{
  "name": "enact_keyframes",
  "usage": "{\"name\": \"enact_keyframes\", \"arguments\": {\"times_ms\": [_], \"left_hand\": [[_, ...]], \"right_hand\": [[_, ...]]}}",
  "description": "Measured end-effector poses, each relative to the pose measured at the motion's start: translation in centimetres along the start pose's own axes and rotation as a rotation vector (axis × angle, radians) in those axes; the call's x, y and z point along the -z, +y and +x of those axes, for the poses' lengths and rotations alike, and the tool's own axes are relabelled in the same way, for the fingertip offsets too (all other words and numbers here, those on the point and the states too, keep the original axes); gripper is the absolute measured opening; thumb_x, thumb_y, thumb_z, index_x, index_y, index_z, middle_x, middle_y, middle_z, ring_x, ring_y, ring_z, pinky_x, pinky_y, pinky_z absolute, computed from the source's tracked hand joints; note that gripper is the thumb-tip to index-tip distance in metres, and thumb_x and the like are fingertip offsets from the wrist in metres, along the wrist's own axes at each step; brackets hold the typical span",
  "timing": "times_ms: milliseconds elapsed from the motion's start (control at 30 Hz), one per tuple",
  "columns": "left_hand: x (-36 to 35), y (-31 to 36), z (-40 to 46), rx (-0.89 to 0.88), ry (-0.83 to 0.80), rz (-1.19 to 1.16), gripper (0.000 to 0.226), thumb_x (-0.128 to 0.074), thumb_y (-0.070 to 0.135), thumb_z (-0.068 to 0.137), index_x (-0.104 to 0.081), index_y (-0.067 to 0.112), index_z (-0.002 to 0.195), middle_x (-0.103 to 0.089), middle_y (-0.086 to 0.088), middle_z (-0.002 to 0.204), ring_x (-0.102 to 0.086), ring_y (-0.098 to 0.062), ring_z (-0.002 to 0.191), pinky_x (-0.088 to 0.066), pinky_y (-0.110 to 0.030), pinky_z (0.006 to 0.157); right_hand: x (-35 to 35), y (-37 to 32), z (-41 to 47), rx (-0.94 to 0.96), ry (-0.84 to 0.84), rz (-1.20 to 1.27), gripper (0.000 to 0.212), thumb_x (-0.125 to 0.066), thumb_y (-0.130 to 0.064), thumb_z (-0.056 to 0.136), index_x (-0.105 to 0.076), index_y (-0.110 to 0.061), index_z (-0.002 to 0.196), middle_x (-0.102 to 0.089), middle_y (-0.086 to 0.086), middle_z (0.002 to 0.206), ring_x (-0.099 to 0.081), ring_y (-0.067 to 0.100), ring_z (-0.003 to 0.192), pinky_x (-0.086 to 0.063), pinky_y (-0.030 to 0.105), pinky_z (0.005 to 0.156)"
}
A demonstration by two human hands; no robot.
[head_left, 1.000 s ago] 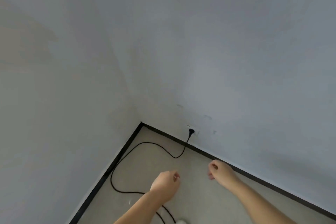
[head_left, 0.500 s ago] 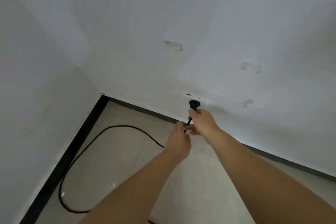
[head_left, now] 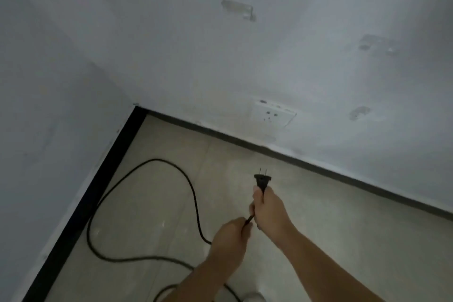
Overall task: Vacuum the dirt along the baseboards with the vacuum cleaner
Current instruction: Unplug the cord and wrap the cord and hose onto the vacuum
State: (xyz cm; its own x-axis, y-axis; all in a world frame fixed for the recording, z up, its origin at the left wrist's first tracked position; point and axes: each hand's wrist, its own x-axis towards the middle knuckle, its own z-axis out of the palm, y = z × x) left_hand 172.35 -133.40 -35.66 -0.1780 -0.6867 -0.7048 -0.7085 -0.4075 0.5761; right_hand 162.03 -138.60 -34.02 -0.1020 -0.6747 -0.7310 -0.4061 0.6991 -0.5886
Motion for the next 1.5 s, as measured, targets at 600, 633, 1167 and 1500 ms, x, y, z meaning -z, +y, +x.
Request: {"name": "enact_keyframes", "arguments": {"times_ms": [600,633,1167,1500], "left_hand": [[17.0,9.6,-28.5,-0.199,0.256,0.267,0.033,-0.044,0.027,0.101,-0.035,0.031,0.069,-0.043,0.009,0.062,-0.04,-0.005,0.055,-0.027,-0.026,0.052],[18.0,11.2,-30.2,-0.24,0.29,0.272,0.031,-0.043,0.029,0.101,-0.037,0.031,0.071,-0.044,0.008,0.06,-0.04,-0.007,0.053,-0.027,-0.026,0.05],[13.3,24.0,-56.8,-0.752,-0.005,1.192,0.032,-0.048,0.042,0.097,-0.065,0.016,0.105,-0.061,-0.005,0.099,-0.057,-0.025,0.096,-0.043,-0.031,0.07],[3.4,29.9,-62.0,-0.62,0.183,0.788,0.03,-0.065,0.033,0.079,-0.045,0.019,0.062,-0.042,0.005,0.061,-0.042,-0.018,0.061,-0.029,-0.024,0.052]], "right_hand": [[22.5,-8.0,-28.8,-0.035,0.398,1.124,0.029,-0.047,-0.035,0.101,-0.048,-0.019,0.077,-0.058,-0.006,0.059,-0.046,0.01,0.06,-0.043,0.018,0.056],[23.1,-8.4,-31.3,-0.001,0.397,1.208,0.03,-0.048,-0.037,0.1,-0.048,-0.019,0.078,-0.059,-0.006,0.063,-0.051,0.01,0.069,-0.045,0.022,0.066],[18.1,-11.5,-62.2,0.323,0.025,-0.005,0.028,-0.034,-0.02,0.105,-0.058,-0.012,0.093,-0.066,0.004,0.08,-0.058,0.012,0.061,-0.045,0.019,0.052],[21.6,-2.1,-70.9,0.28,-0.158,0.046,0.027,-0.038,-0.025,0.105,-0.06,-0.015,0.094,-0.055,-0.001,0.075,-0.055,0.009,0.065,-0.05,0.028,0.074]]}}
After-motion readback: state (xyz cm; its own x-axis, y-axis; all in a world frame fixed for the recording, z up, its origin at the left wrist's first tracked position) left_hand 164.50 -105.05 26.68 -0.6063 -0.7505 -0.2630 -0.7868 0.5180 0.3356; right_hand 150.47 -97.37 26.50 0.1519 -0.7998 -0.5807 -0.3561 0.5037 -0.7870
